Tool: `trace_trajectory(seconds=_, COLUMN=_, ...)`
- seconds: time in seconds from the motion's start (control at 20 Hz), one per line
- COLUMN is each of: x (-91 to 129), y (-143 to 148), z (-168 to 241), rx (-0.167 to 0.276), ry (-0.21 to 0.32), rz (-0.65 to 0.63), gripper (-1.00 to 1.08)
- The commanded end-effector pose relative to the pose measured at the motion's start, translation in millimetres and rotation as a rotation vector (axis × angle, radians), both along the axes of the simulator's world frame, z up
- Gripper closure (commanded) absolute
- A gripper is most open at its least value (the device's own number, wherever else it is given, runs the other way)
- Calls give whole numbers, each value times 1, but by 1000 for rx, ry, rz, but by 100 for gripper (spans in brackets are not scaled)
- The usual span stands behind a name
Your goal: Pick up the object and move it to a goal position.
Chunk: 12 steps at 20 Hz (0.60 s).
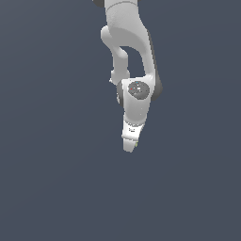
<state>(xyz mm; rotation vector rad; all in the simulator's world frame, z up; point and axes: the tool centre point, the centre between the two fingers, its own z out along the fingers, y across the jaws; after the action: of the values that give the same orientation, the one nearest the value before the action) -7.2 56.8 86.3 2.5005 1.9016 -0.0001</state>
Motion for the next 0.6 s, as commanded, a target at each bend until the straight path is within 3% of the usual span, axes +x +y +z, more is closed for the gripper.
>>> trace_trajectory(seconds=0.0, x=3, y=4, z=20, rx=0, ry=-1, rz=1, gripper=108)
trace_trajectory(seconds=0.55, x=24, y=26, z=134, rx=2, ry=0, rz=2, gripper=108)
